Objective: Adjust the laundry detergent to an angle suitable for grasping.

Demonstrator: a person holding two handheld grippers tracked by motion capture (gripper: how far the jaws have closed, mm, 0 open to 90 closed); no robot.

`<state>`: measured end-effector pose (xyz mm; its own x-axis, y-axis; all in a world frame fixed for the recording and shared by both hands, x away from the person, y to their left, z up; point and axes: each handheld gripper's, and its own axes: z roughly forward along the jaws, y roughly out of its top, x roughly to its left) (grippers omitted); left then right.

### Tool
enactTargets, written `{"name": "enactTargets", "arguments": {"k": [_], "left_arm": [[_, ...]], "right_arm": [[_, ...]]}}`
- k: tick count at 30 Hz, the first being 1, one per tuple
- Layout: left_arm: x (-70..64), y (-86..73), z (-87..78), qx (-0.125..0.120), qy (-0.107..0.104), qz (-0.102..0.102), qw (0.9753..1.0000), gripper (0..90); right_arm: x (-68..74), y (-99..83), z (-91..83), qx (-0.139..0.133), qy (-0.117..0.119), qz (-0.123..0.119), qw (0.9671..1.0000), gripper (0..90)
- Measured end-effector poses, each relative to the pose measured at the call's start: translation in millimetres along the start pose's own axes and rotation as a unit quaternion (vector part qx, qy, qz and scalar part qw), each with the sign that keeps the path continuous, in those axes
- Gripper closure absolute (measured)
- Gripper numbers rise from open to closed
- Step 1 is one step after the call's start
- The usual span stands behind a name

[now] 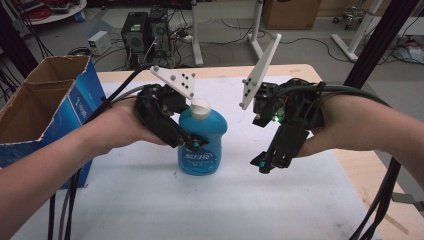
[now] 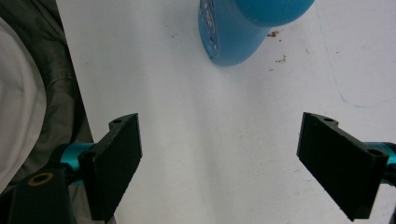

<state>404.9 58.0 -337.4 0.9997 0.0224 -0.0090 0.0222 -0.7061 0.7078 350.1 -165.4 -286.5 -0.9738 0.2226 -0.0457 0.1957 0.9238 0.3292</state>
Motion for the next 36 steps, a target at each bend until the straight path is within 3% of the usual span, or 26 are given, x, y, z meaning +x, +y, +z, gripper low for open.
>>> {"name": "enactTargets", "arguments": {"k": [8,13,20,32,36], "left_arm": [[-0.4,-4.7,1.9,-0.015,-0.003,-0.001,0.9999,44.3],[4.1,-8.8,1.5,-0.023,-0.009,-0.013,0.9996,43.8],[7.2,-12.0,0.3,-0.025,-0.018,-0.018,0.9994,43.4],[6.9,-11.5,-0.5,-0.017,-0.015,-0.016,0.9996,42.9],[6.3,-11.4,-0.5,-0.006,0.005,-0.039,0.9992,30.3]], "right_arm": [[-0.5,0.5,0.9,-0.001,0.001,-0.003,1.0,13.2],[-0.9,1.6,2.1,-0.001,0.001,-0.002,1.0,13.2],[-0.6,2.4,2.6,0.0,0.002,-0.005,1.0,13.2],[0.4,3.6,2.7,-0.002,0.002,-0.007,1.0,13.2],[-0.1,4.6,2.6,-0.002,0.003,-0.009,1.0,13.2]]}}
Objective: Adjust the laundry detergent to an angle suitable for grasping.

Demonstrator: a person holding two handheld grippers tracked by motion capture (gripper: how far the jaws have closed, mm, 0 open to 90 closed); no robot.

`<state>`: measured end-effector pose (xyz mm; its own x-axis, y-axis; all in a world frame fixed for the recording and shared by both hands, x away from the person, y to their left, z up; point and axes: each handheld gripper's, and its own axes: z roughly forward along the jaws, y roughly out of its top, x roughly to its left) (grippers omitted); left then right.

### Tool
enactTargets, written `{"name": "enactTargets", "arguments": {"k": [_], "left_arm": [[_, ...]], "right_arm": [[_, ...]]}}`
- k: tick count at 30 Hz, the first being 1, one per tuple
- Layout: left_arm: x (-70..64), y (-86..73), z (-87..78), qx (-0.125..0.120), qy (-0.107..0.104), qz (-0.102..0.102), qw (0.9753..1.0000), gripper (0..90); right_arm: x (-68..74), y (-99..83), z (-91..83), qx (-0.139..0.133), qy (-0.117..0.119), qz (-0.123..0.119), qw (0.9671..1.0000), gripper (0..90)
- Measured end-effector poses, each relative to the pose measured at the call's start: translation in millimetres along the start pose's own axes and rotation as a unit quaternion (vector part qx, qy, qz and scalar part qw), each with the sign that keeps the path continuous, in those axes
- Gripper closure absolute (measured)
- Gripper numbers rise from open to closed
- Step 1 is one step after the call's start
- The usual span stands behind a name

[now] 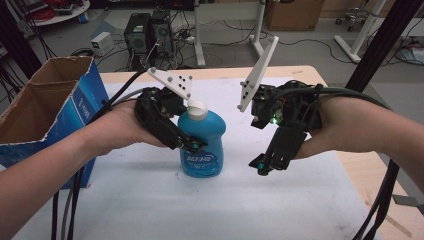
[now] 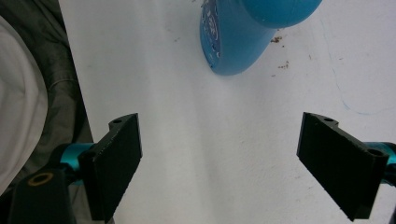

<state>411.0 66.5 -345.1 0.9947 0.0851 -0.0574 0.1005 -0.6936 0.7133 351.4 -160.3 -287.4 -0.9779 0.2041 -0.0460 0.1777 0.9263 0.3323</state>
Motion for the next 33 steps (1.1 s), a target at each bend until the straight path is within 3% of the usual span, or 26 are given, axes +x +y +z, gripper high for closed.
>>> {"name": "enactTargets", "arguments": {"k": [1,3,4,8,10,13,16,17,20,24,25,27,28,30,31,33], "left_arm": [[0.3,-0.3,-3.8,0.007,0.006,-0.011,0.9999,29.1],[-0.9,-0.6,-11.3,0.021,0.017,-0.011,0.9996,28.2],[-2.6,-0.3,-14.0,0.022,0.023,-0.027,0.9991,24.4],[-4.7,-0.4,-26.0,0.034,0.037,-0.036,0.9981,21.5],[-7.6,-0.4,-35.7,0.044,0.05,-0.041,0.997,20.3],[-12.9,1.9,-53.3,0.079,0.081,-0.039,0.9929,19.1],[-13.1,2.5,-56.7,0.087,0.085,-0.038,0.9918,19.1],[-13.8,4.0,-66.7,0.111,0.1,-0.045,0.9878,19.1],[-13.1,6.2,-80.5,0.142,0.124,-0.05,0.9808,19.0],[-10.5,9.8,-98.3,0.165,0.139,-0.063,0.9744,19.0],[-10.5,9.8,-98.3,0.165,0.139,-0.063,0.9744,19.1],[-9.4,14.6,-113.1,0.186,0.154,-0.066,0.9683,19.1],[-9.4,14.6,-113.1,0.186,0.154,-0.066,0.9683,19.1],[-8.5,18.3,-122.6,0.194,0.166,-0.072,0.9641,19.1],[-8.5,18.3,-122.6,0.194,0.166,-0.072,0.9641,19.1],[-6.7,21.3,-131.9,0.198,0.184,-0.08,0.9593,19.1]], "right_arm": [[-0.1,0.4,-0.1,-0.001,0.001,0.001,1.0,13.2],[-0.9,1.0,0.0,-0.001,0.003,-0.003,1.0,13.2],[-0.9,1.4,-0.1,-0.001,0.003,-0.002,1.0,13.2],[-1.7,2.8,0.1,-0.001,0.004,-0.003,1.0,13.2],[-2.4,3.3,0.3,-0.001,0.004,-0.006,1.0,13.2],[-3.6,3.8,-0.1,-0.001,0.006,-0.007,1.0,13.2],[-3.9,3.7,-0.3,-0.001,0.007,-0.006,1.0,13.2],[-4.3,3.6,-0.4,-0.003,0.006,-0.006,1.0,13.2],[-6.6,3.4,-1.8,-0.005,0.008,-0.005,0.9999,13.2],[-9.1,4.0,-3.8,-0.008,0.008,-0.004,0.9999,13.2],[-9.8,4.3,-4.4,-0.008,0.006,-0.004,0.9999,13.2],[-11.7,5.0,-5.9,-0.011,0.007,-0.002,0.9999,13.2],[-11.7,5.0,-5.9,-0.011,0.007,-0.002,0.9999,13.2],[-14.9,5.3,-7.0,-0.013,0.005,0.0,0.9999,13.2],[-14.9,5.3,-7.0,-0.013,0.005,0.0,0.9999,13.2],[-17.8,5.1,-7.3,-0.015,0.005,0.003,0.9999,13.2]]}}
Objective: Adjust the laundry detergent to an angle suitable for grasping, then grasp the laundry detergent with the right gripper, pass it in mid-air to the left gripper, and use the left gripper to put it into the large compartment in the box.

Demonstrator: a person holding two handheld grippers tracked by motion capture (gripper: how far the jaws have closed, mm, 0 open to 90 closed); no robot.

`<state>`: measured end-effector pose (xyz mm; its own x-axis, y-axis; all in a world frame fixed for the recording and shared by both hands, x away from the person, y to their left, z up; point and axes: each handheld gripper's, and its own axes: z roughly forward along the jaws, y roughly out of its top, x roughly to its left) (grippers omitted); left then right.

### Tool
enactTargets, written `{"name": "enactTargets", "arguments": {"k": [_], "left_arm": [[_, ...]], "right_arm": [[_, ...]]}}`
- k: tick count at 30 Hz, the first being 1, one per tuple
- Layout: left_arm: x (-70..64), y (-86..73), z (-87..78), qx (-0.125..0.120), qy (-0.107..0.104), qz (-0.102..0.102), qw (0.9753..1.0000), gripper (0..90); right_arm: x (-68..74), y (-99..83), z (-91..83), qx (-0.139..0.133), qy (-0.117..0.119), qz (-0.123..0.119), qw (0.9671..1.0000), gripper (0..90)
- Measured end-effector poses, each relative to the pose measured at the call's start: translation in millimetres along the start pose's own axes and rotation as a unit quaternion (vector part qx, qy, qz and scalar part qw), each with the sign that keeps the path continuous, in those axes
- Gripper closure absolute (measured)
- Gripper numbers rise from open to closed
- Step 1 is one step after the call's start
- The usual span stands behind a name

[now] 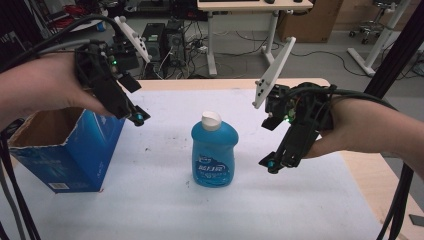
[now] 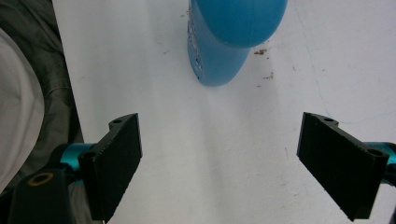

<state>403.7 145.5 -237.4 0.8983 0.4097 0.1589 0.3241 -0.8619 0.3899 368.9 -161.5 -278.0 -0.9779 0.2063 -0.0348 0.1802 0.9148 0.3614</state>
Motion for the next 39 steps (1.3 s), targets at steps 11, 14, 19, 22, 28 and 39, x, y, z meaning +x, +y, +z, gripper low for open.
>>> {"name": "enactTargets", "arguments": {"k": [11,14,19,22,28,39], "left_arm": [[6.8,-5.0,-8.9,0.016,0.02,-0.023,0.9994,19.1],[5.8,-4.5,-8.7,0.017,0.019,-0.021,0.9994,19.1],[4.7,-3.2,-8.5,0.017,0.02,-0.022,0.9994,19.1],[4.4,-3.0,-9.8,0.015,0.019,-0.023,0.9994,19.1],[5.1,-1.0,-12.7,0.017,0.014,-0.014,0.9997,19.1],[6.2,0.1,-15.3,0.016,0.012,-0.008,0.9998,19.1]], "right_arm": [[-2.6,0.7,-1.7,-0.001,-0.003,0.002,1.0,13.2],[-2.3,0.6,-1.2,0.002,-0.004,0.004,1.0,13.2],[-3.4,-0.1,-2.5,-0.004,-0.004,0.001,1.0,13.2],[-4.0,-2.8,-4.8,-0.006,-0.005,0.002,1.0,13.2],[-10.9,-8.7,-8.9,-0.019,-0.008,0.009,0.9998,13.2],[-29.4,-17.9,-8.7,-0.046,-0.006,0.011,0.9989,13.2]]}}
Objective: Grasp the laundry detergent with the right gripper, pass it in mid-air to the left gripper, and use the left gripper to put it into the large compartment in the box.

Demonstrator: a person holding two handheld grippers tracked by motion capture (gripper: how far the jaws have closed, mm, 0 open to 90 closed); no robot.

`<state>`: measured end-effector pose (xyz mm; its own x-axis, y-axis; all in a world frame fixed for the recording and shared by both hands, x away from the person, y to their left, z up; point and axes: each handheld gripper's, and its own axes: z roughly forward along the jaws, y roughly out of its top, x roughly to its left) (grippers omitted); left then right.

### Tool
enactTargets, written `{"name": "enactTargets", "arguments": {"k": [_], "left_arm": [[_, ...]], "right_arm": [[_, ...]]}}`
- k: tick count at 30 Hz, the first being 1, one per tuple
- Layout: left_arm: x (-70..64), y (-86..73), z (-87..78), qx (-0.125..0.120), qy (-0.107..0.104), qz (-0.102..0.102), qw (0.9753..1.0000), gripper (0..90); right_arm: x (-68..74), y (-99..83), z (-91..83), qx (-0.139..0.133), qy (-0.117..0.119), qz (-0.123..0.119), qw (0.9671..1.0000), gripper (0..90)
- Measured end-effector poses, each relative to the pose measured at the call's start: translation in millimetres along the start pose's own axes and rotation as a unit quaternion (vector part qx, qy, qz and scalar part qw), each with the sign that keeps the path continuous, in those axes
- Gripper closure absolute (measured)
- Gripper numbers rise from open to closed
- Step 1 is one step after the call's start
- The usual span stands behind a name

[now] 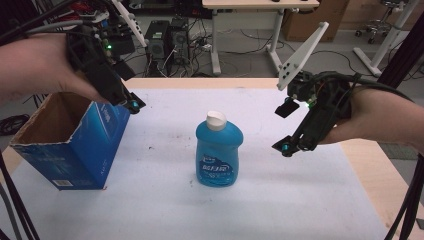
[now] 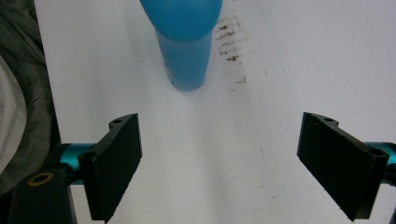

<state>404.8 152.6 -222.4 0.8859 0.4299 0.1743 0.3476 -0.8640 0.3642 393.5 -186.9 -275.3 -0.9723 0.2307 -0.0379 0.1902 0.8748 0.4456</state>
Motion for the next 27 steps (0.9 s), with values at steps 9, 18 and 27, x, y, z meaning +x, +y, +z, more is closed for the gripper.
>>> {"name": "enactTargets", "arguments": {"k": [9,18,27], "left_arm": [[0.6,-2.4,-0.3,0.002,-0.002,-0.003,1.0,19.1],[0.5,-3.4,-1.1,0.006,-0.003,-0.002,1.0,19.1],[-1.0,-3.2,-0.9,0.004,-0.006,0.001,1.0,19.1]], "right_arm": [[-14.2,-5.1,8.7,-0.02,0.006,-0.004,0.9998,13.2],[-17.8,-8.1,23.9,-0.039,0.025,-0.012,0.9988,13.2],[-18.4,-6.5,38.4,-0.066,0.048,-0.015,0.9966,13.2]]}}
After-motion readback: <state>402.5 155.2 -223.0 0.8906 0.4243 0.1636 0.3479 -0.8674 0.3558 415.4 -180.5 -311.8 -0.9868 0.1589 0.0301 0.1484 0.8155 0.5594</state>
